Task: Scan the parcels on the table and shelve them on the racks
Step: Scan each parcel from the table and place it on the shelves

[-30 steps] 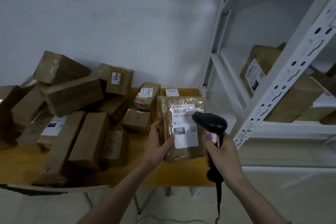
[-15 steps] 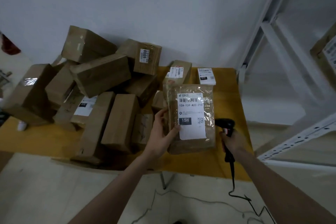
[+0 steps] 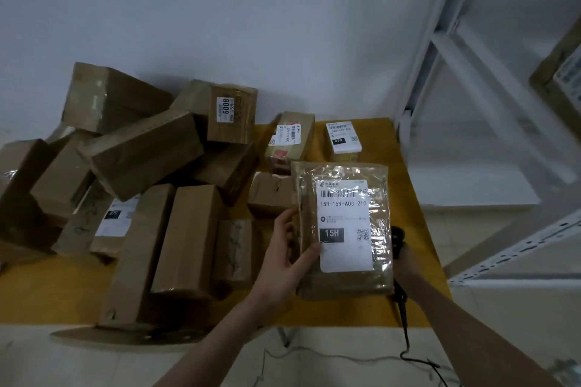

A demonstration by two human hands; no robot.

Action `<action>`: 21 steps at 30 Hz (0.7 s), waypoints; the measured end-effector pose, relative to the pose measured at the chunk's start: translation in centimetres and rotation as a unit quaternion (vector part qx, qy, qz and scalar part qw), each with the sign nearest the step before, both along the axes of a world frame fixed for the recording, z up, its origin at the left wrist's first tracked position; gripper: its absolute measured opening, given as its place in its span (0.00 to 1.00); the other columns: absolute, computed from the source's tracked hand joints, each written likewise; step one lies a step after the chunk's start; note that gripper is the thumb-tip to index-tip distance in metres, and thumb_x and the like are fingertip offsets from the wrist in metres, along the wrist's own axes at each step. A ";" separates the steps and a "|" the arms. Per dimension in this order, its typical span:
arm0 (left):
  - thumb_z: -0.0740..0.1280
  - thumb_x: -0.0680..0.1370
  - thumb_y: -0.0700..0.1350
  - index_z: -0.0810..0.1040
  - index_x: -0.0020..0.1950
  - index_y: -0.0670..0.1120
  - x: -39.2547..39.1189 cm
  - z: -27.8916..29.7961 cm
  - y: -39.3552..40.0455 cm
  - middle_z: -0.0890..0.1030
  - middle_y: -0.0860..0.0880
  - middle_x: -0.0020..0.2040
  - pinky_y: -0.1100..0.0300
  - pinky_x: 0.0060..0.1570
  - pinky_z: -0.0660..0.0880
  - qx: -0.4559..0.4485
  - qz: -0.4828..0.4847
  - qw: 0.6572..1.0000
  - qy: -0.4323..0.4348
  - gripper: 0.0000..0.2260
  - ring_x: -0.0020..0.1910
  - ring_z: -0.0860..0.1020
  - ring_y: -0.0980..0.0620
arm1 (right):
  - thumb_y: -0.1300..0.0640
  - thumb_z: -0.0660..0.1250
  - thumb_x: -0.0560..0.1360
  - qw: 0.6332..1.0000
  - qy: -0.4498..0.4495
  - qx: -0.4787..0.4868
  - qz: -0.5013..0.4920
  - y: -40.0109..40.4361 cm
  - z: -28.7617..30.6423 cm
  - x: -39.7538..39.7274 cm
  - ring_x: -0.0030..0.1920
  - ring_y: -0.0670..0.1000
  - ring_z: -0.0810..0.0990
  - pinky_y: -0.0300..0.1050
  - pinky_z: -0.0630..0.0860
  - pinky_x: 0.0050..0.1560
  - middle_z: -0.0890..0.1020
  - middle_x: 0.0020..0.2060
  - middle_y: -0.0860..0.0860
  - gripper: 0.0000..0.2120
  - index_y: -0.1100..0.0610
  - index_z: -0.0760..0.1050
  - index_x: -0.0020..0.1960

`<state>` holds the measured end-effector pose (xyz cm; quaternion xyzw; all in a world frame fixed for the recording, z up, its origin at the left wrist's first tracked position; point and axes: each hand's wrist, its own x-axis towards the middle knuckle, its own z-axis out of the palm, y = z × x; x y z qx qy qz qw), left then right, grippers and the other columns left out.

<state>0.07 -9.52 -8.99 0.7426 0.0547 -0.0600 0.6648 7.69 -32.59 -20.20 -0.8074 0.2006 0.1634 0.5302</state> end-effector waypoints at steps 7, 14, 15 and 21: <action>0.71 0.69 0.60 0.60 0.66 0.71 -0.9 1.1 -3.4 0.75 0.61 0.64 0.60 0.52 0.79 -0.031 -0.042 0.999 -0.003 0.29 0.62 0.76 0.59 | 0.29 0.61 0.69 0.966 -0.185 0.171 -0.049 -3.1 10.5 -3.8 0.62 0.45 0.75 0.50 0.73 0.59 0.72 0.66 0.43 0.29 0.37 0.66 0.67; 0.68 0.76 0.50 0.59 0.68 0.63 -5.4 4.2 -11.2 0.76 0.56 0.64 0.63 0.48 0.78 -0.044 -0.107 0.993 -0.008 0.25 0.59 0.78 0.60 | 0.31 0.71 0.62 0.934 -0.204 0.294 0.018 -9.3 15.4 -13.3 0.70 0.44 0.68 0.54 0.67 0.69 0.68 0.70 0.36 0.39 0.29 0.59 0.70; 0.68 0.76 0.51 0.59 0.68 0.62 -6.1 4.7 -12.8 0.76 0.56 0.64 0.63 0.49 0.78 -0.042 -0.115 0.992 -0.012 0.25 0.59 0.77 0.60 | 0.31 0.72 0.61 0.933 -0.208 0.294 0.005 -10.7 15.7 -14.3 0.70 0.45 0.69 0.54 0.67 0.69 0.69 0.70 0.37 0.40 0.29 0.59 0.70; 0.65 0.76 0.47 0.58 0.70 0.56 -10.3 7.3 -24.9 0.78 0.59 0.60 0.68 0.48 0.76 -0.044 -0.172 0.984 -0.027 0.25 0.56 0.78 0.64 | 0.39 0.69 0.70 0.935 -0.239 0.260 -0.018 -22.6 18.3 -21.6 0.69 0.45 0.70 0.54 0.67 0.69 0.70 0.69 0.38 0.36 0.33 0.56 0.73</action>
